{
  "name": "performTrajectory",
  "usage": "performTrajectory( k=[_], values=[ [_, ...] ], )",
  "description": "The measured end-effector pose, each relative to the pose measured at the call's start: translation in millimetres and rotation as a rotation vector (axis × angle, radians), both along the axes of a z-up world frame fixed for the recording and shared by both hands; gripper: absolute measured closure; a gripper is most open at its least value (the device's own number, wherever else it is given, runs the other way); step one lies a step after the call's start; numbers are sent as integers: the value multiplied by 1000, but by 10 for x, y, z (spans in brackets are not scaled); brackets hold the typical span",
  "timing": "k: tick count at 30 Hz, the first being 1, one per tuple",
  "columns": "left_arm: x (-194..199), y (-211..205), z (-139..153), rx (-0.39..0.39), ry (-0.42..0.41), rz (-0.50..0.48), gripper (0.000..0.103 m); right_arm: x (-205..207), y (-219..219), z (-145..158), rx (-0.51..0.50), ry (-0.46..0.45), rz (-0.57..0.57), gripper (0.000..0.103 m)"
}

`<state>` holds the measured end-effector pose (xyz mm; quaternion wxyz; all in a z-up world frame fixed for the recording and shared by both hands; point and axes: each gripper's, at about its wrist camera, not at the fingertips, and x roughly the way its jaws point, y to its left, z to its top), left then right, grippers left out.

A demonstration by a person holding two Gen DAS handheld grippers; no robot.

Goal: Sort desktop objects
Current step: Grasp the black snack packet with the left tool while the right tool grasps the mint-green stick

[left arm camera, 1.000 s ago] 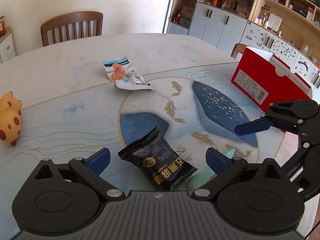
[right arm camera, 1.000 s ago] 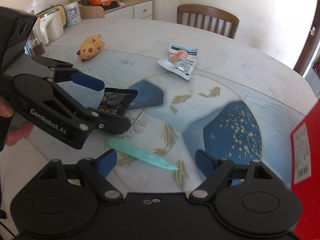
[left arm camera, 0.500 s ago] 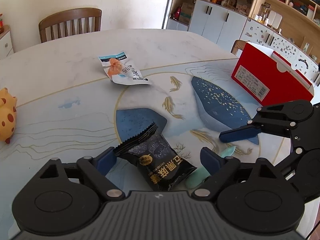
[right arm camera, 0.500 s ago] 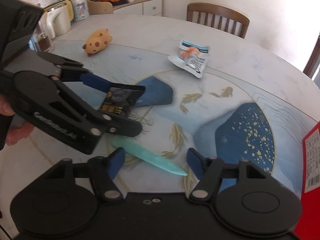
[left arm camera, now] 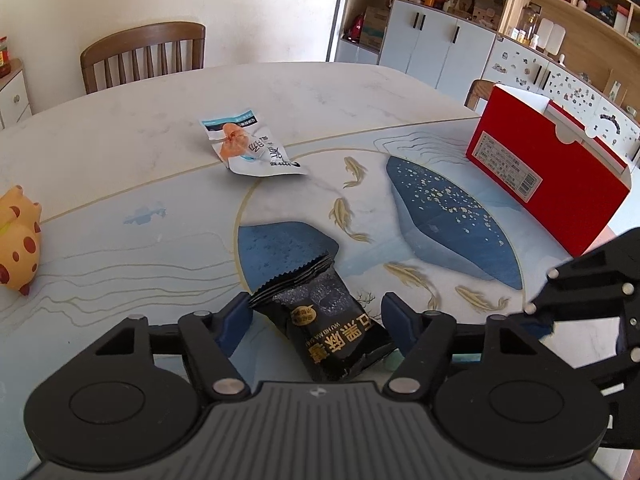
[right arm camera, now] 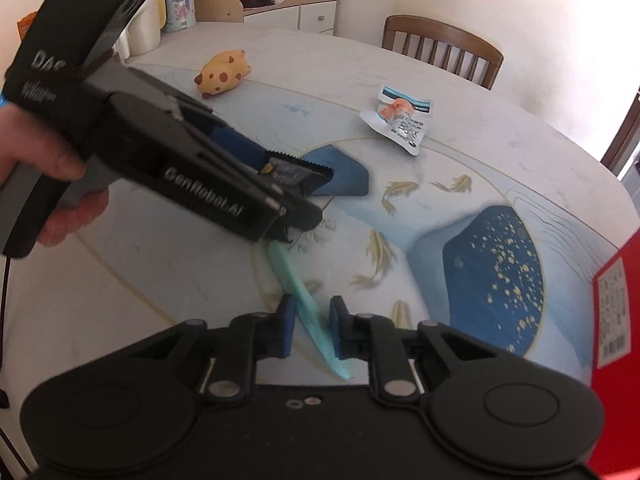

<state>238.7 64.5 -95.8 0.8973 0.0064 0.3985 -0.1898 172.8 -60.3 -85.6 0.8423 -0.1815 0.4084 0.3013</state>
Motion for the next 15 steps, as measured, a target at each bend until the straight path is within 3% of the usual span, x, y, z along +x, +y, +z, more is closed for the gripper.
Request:
performTrajectory(
  k=[1, 3, 15],
  values=[
    [-6, -2, 9, -1, -4, -1, 45, -26, -13, 4, -1, 3, -7, 89],
    [-4, -5, 22, -2, -5, -1, 48, -76, -47, 11, 2, 10, -25, 92],
    [-123, -122, 79, 13, -5, -25, 53, -190, -407, 124, 37, 28, -181, 94]
  ],
)
